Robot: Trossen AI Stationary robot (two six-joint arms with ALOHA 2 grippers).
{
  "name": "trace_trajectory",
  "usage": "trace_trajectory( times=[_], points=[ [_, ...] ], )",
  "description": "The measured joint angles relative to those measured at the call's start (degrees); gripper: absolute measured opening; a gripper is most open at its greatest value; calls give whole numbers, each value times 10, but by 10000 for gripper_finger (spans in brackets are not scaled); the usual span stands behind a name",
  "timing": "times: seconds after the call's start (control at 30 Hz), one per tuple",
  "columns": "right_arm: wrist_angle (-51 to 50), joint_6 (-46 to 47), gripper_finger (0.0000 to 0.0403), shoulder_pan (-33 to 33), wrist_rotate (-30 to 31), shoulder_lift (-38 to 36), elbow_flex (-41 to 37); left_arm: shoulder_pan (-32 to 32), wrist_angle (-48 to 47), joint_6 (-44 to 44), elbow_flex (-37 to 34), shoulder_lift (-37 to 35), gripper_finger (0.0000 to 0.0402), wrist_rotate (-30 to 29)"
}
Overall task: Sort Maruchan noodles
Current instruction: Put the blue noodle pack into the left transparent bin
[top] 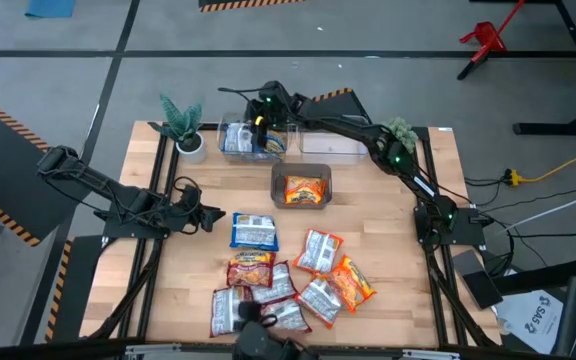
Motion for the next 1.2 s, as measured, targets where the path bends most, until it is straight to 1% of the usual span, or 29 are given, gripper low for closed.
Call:
trace_trajectory(
  times=[0.1, 0.17, 0.27, 0.4, 0.53, 0.63, 0.7, 0.8, 0.97, 1.1, 1.17, 1.2],
  points=[
    [-36, 13, 156, 15, -55, -25, 0, 0, 1, 0, 0, 0, 167, 10],
    [-76, 10, 164, 34, -78, -59, 0, 0, 1, 1, 0, 0, 167, 18],
    [-155, -26, 180, 62, -86, -129, 2, 0, 3, 4, 0, 0, 167, 29],
    [-285, -62, 203, 107, -37, -192, 2, 0, 3, 9, 0, 0, 167, 30],
    [-359, -60, 217, 153, 1, -225, 0, 0, 6, 43, 0, 0, 167, 29],
    [-424, -43, 222, 185, 21, -231, 2, 0, 8, 61, 0, 0, 167, 29],
    [-458, -34, 223, 207, 41, -224, -18, 0, 8, 68, 0, 0, 167, 30],
    [-442, -40, 223, 240, 68, -220, -80, 0, 8, 89, 0, 0, 167, 30],
    [-332, -113, 223, 285, 115, -221, -215, 0, 7, 106, 0, 0, 167, 34],
    [-202, -153, 223, 308, 115, -221, -312, 0, 7, 106, 0, 0, 167, 34],
    [-145, -144, 223, 315, 110, -220, -344, 0, 7, 104, 0, 0, 167, 34],
    [-126, -121, 223, 317, 104, -220, -357, 0, 9, 96, 0, 0, 167, 35]
  ],
)
